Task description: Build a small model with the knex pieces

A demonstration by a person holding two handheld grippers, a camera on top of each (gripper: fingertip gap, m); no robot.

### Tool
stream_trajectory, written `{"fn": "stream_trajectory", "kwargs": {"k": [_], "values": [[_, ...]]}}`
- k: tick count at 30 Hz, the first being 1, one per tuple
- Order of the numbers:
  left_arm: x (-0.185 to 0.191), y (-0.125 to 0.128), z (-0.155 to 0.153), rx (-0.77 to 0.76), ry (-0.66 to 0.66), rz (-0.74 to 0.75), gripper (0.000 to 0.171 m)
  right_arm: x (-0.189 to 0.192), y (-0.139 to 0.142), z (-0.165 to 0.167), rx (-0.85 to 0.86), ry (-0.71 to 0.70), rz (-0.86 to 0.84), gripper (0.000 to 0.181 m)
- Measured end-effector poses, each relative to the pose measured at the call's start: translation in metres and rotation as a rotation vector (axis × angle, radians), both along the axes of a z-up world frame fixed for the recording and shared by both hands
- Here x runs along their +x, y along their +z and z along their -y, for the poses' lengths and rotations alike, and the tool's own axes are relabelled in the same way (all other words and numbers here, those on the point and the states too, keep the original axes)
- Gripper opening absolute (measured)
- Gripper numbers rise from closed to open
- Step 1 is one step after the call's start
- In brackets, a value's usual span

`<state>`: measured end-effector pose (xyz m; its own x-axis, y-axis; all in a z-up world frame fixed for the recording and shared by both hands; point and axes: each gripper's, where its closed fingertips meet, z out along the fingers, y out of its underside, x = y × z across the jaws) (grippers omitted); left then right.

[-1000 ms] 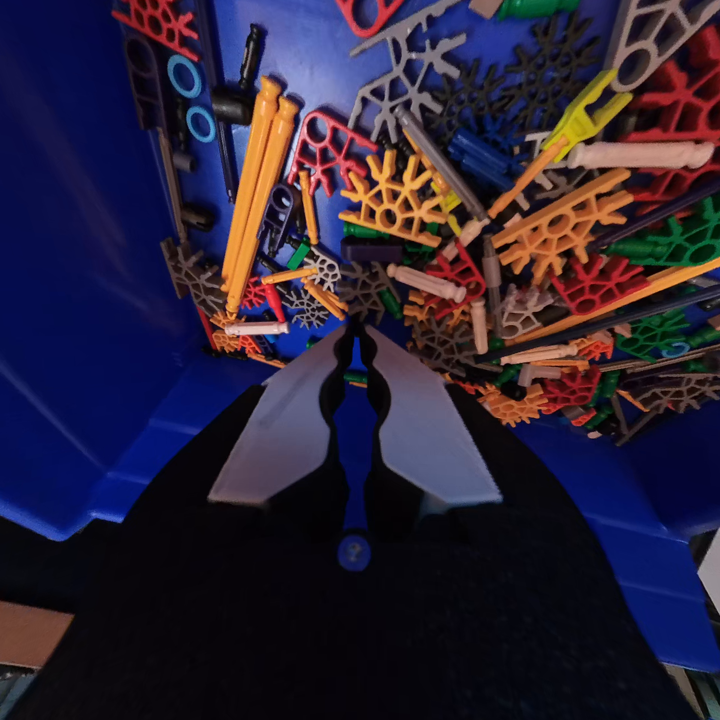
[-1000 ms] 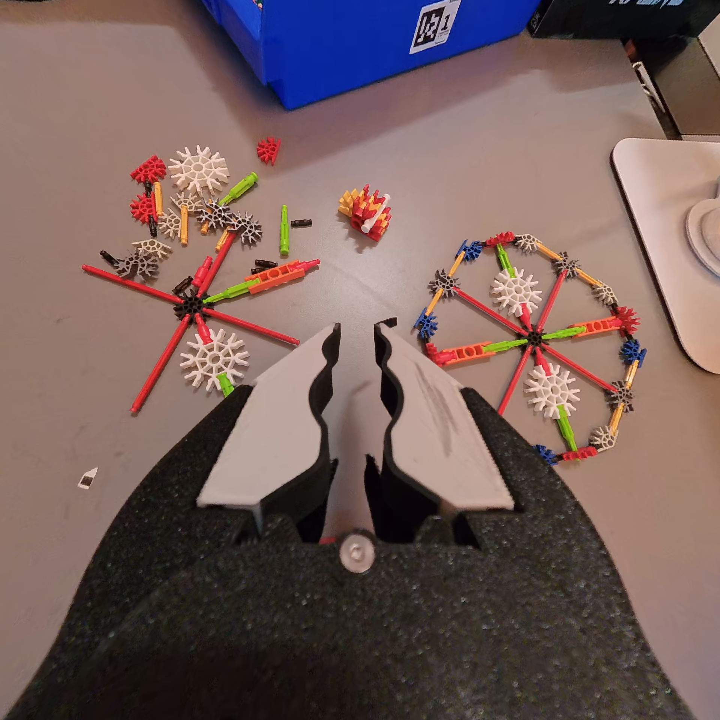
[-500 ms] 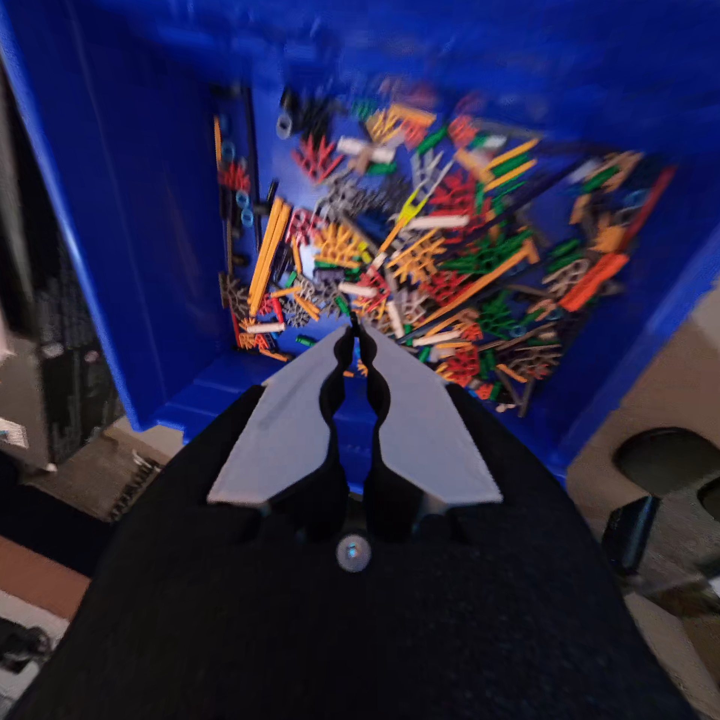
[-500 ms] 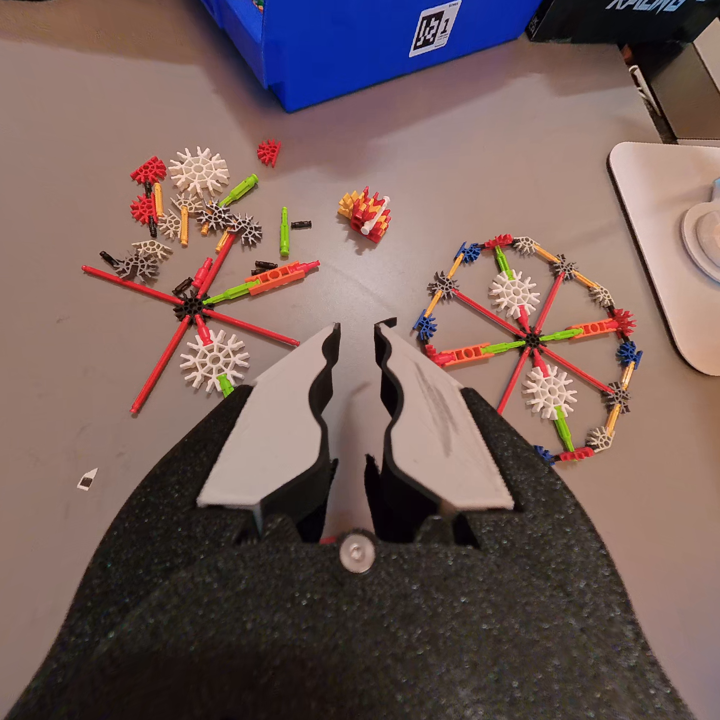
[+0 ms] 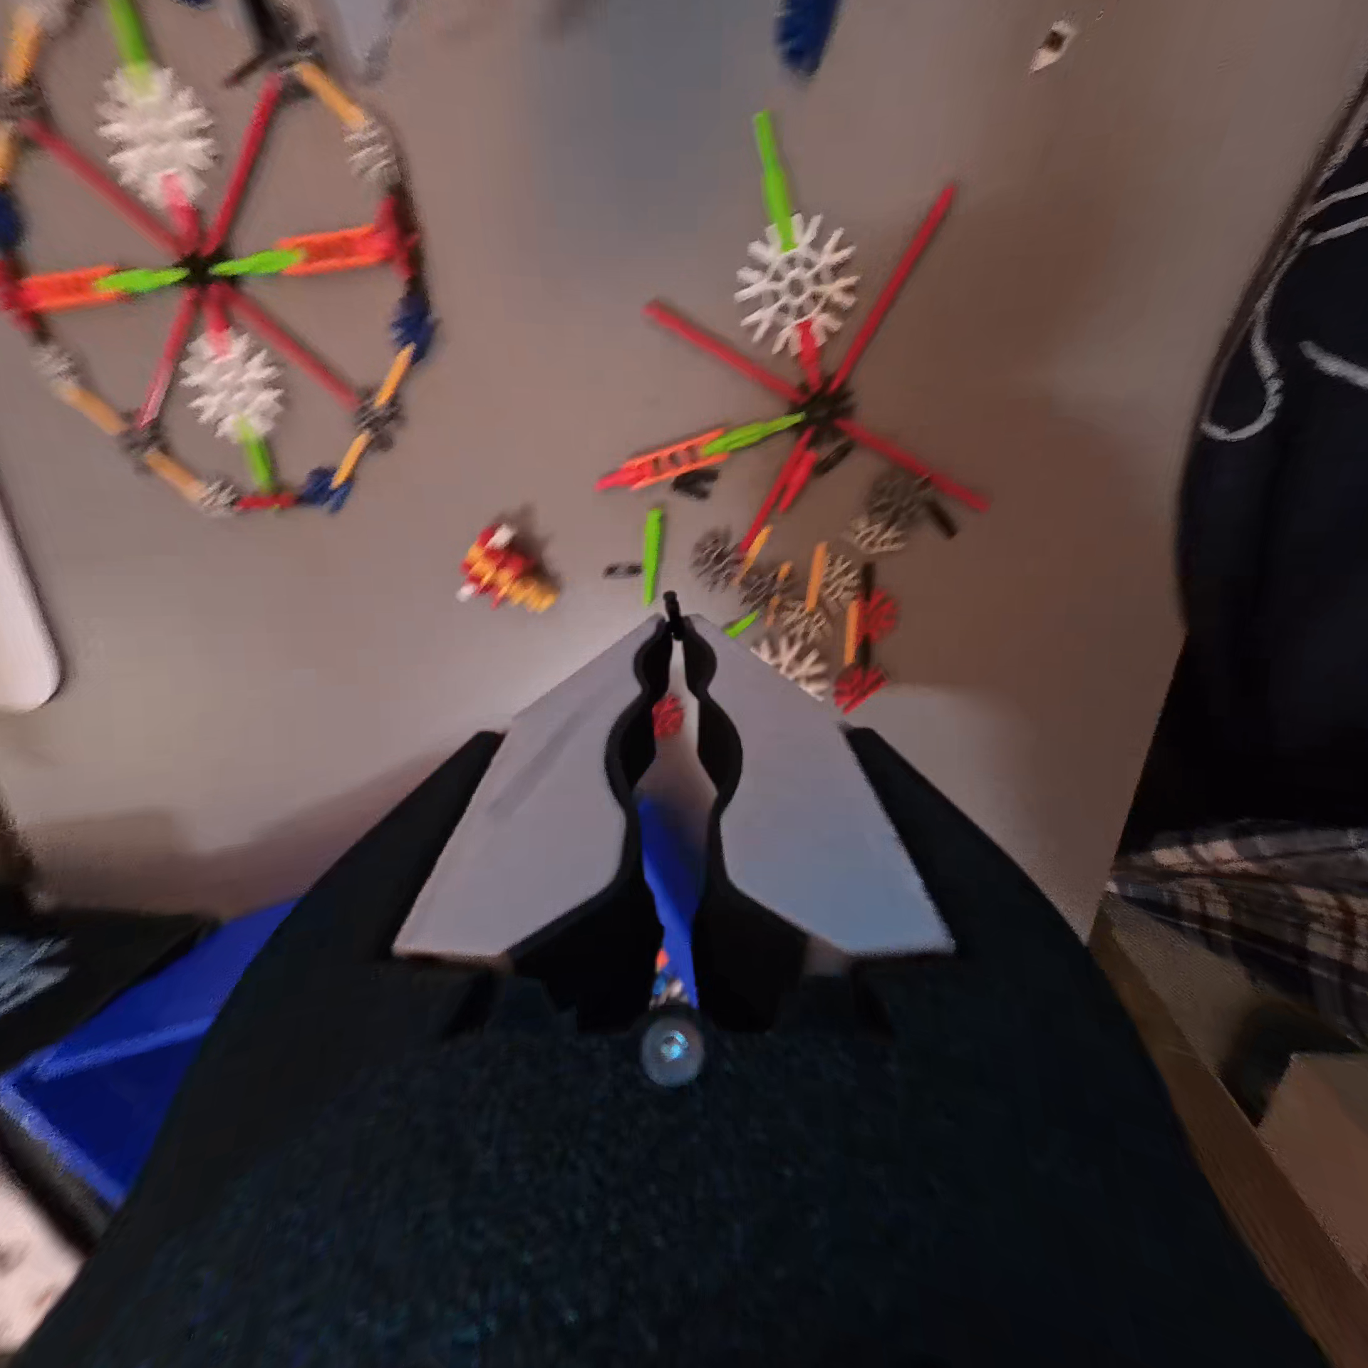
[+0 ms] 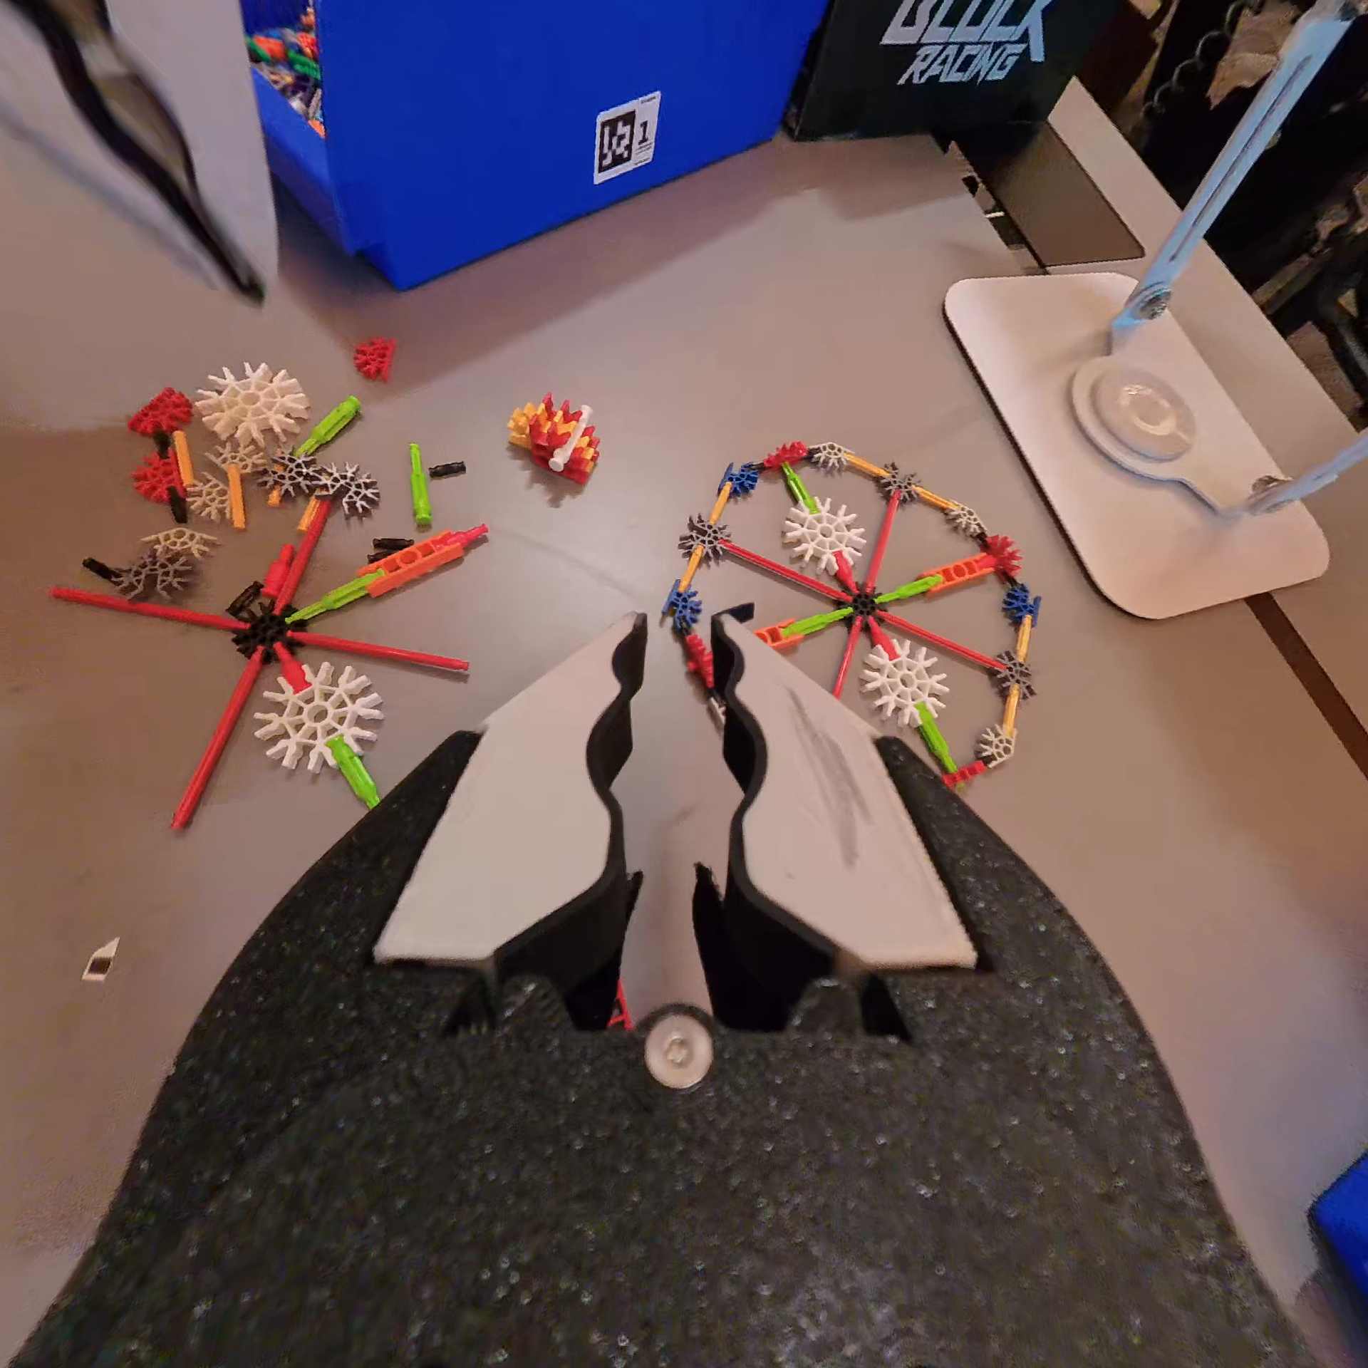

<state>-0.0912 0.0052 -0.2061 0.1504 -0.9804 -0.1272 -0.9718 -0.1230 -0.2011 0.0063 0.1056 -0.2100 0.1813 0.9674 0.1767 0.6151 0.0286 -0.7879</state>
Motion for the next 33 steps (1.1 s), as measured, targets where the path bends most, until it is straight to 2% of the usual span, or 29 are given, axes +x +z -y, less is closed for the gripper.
{"fn": "stream_trajectory", "kwargs": {"k": [3,6,13,17,20,24,27,33], "values": [[0.013,-0.031,0.01,-0.049,-0.037,-0.03,0.002,0.0,0.002,0.001,0.005,0.003,-0.002,0.017],[0.017,-0.05,0.009,-0.08,-0.022,-0.03,0.003,-0.001,0.001,0.003,0.006,0.01,0.001,0.017],[0.012,-0.06,0.004,-0.081,0.021,-0.01,0.02,-0.003,0.001,0.006,0.006,0.026,0.004,0.017],[0.004,-0.048,0.003,-0.048,0.037,0.01,0.028,-0.004,-0.001,0.006,0.005,0.029,0.008,0.017],[-0.012,-0.019,-0.003,0.014,0.079,0.046,0.031,-0.004,-0.001,0.006,0.005,0.029,0.009,0.017],[-0.062,0.029,-0.023,0.139,0.197,0.063,0.031,-0.006,-0.004,0.007,0.006,0.035,0.017,0.017],[-0.111,0.051,-0.032,0.192,0.297,0.045,0.031,-0.007,-0.008,0.007,0.0,0.038,0.024,0.017],[-0.199,0.049,-0.04,0.184,0.455,-0.038,0.031,-0.008,-0.02,0.004,-0.013,0.033,0.051,0.017]]}}
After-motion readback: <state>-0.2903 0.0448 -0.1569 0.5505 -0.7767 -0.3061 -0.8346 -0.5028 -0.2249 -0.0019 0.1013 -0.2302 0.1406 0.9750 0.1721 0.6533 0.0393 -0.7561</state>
